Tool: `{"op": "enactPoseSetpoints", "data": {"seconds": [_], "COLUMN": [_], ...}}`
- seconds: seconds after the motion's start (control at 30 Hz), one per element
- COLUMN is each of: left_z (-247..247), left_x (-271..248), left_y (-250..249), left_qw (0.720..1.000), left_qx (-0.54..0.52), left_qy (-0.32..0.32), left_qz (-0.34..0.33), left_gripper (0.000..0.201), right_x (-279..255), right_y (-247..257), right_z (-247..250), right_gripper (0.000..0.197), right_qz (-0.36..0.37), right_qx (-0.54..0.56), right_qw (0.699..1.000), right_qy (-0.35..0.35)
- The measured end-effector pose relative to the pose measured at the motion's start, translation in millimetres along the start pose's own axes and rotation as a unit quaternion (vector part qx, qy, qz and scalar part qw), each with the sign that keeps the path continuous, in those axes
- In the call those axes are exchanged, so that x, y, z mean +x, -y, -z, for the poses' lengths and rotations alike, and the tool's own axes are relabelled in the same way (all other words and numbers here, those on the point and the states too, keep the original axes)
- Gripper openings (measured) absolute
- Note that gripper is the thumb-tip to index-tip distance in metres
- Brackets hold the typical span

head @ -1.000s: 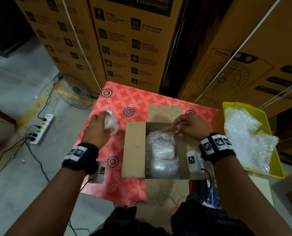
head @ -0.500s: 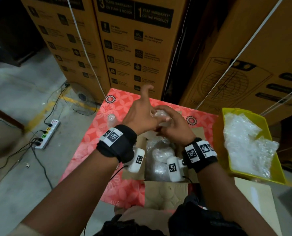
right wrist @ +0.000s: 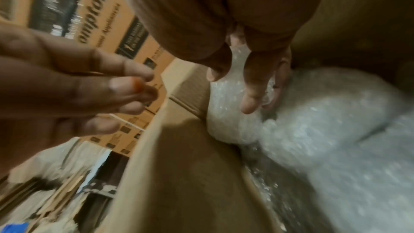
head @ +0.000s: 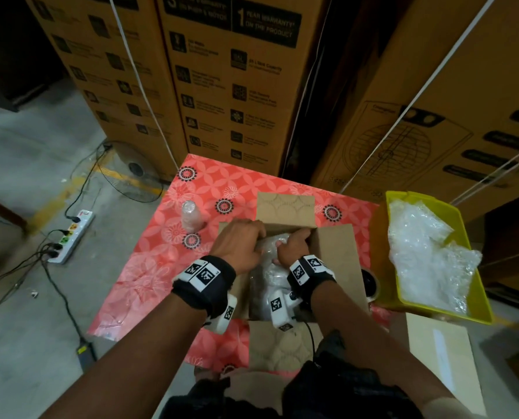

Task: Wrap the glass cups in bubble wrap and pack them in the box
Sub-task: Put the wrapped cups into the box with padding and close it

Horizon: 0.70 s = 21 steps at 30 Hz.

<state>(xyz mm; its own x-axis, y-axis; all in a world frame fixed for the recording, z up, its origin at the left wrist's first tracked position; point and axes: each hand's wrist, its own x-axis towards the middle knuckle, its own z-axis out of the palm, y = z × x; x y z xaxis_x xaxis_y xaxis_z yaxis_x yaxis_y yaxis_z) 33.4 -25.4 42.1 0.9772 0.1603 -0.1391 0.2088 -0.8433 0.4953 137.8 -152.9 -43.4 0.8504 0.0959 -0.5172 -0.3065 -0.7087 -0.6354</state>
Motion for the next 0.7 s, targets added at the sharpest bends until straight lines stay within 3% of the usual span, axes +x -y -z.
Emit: {"op": "enactPoseSetpoints", "data": {"seconds": [0.07, 0.2, 0.3, 0.4, 0.53, 0.6, 0.7], "left_z": [-1, -1, 0, 0, -1, -5, -16], "left_x": [-4, -10, -13, -15, -14, -13, -13], "left_y": [3, 5, 2, 2, 5, 7, 11], "left_qw": [1.0, 0.999, 0.999, 0.999, 0.999, 0.999, 0.999], "left_qx": [0.006, 0.01, 0.008, 0.013, 0.011, 0.012, 0.025], "left_qy": [0.018, 0.031, 0.037, 0.041, 0.043, 0.038, 0.038], "left_qz": [0.012, 0.016, 0.013, -0.001, -0.001, 0.008, 0.029], "left_gripper": [0.023, 0.023, 0.023, 0.019, 0.02, 0.02, 0.026], "right_x": [-2, -6, -10, -13, -27, -34, -30], "right_y": [-2, -3, 2, 10, 9, 3, 2], "right_z": [-2, 5, 11, 20, 22, 19, 16], "right_gripper": [0.057, 0.069, 0.069, 0.046, 0.026, 0.029, 0.033], "right_qz": [0.001, 0.05, 0.091, 0.149, 0.233, 0.254, 0.254], "right_qx": [-0.023, -0.196, -0.321, -0.421, -0.478, -0.511, -0.526], "right_qw": [0.999, 0.976, 0.937, 0.889, 0.847, 0.821, 0.809], "right_qy": [-0.037, -0.084, -0.103, -0.1, -0.01, 0.033, 0.065]}}
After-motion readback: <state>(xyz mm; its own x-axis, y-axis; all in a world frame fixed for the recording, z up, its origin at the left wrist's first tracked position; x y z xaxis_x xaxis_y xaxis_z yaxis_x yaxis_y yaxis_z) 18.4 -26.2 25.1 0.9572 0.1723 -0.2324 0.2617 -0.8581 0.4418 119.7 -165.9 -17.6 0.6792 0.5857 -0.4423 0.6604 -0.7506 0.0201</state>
